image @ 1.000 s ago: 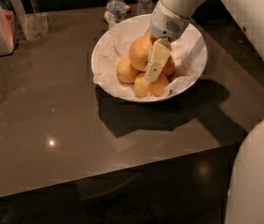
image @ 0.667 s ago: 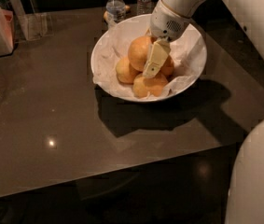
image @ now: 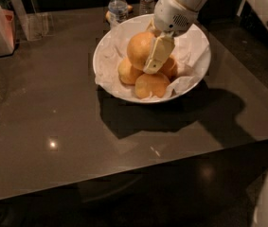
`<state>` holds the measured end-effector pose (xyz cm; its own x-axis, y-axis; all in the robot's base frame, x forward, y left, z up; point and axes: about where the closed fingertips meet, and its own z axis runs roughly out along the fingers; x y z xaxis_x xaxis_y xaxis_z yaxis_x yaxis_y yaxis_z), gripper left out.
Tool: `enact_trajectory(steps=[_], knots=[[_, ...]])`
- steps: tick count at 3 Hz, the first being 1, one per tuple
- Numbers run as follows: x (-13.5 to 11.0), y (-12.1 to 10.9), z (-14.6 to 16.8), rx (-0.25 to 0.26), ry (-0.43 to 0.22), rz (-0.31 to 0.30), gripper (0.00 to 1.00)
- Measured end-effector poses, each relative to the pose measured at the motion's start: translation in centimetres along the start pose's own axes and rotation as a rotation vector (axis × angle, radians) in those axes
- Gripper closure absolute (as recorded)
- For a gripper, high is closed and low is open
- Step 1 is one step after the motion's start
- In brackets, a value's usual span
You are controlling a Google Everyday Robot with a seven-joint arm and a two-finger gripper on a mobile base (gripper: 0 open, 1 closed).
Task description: Pick orange from white bowl
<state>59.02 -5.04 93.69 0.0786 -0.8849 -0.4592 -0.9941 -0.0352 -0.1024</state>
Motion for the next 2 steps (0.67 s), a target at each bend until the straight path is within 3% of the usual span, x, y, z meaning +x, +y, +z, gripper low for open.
enact_trajectory(steps=[1, 2], knots=[[-0.8, 2.1, -2.0, 0.050, -0.106, -0.022, 1.00], [0.1, 5.3, -4.1, 0.100, -0.225, 0.004, 1.00]])
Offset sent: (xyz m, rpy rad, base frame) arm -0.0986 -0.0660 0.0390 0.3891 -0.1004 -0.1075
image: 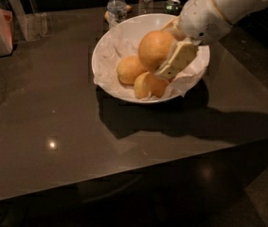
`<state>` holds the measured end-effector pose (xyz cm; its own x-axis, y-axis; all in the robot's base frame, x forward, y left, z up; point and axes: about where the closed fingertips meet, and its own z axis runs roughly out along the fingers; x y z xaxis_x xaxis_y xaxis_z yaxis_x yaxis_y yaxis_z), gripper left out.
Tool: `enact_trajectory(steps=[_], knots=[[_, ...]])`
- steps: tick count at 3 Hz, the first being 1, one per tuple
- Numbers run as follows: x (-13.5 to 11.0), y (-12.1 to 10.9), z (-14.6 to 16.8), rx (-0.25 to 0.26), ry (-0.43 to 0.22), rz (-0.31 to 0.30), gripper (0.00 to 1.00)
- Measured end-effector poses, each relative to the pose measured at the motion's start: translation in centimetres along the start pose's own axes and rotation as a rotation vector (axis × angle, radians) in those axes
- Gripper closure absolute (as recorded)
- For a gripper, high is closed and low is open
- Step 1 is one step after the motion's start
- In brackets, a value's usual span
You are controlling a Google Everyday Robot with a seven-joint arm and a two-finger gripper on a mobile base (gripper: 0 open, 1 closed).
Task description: Pick orange from white bowl
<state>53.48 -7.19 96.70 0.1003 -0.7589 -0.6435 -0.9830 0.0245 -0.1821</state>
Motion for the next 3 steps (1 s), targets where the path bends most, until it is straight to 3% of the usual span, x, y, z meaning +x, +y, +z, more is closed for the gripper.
enact_trajectory(steps=[1, 2, 3], knots=[[1.3, 3.7, -2.4, 0.063, -0.101, 0.058, 1.00], [2.6, 7.0, -4.9, 0.139, -0.148, 0.106, 1.00], [2.9, 9.2, -6.7, 0.200, -0.165, 0.102, 1.00]])
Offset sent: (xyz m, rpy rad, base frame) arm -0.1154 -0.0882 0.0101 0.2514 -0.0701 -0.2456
